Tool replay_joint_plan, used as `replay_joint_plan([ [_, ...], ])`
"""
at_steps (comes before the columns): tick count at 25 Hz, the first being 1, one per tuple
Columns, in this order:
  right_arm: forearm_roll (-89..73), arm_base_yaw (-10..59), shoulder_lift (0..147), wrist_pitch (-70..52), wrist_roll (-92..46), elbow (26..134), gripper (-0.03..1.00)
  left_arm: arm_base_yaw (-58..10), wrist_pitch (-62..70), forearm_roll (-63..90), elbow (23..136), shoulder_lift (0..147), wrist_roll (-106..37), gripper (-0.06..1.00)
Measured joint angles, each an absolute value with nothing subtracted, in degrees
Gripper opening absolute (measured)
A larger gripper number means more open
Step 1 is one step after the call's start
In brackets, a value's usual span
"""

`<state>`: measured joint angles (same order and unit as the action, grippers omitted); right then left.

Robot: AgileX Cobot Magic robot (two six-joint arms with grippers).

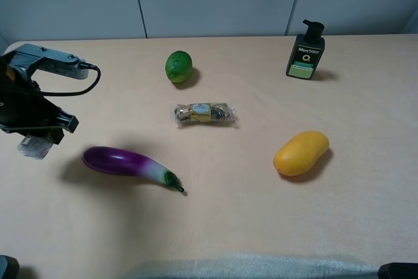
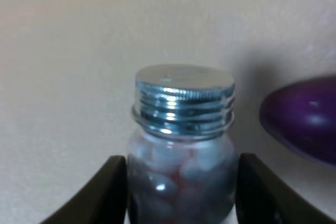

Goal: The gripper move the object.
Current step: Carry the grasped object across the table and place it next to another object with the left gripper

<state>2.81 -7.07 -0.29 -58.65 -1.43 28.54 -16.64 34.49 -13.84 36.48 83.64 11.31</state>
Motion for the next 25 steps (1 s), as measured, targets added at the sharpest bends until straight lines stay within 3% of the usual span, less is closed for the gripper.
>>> replay_joint_plan([
  [12,2.81,-7.07,-0.29,-58.65,-1.43,28.54,0.69,-16.64,25.01,-13.84,36.54,97.85,13.86,0.53],
  [25,2.81,-7.07,-0.29,-58.65,-1.43,28.54,0.69,-16.64,18.16,-13.84,36.54,99.55,14.13,0.53],
])
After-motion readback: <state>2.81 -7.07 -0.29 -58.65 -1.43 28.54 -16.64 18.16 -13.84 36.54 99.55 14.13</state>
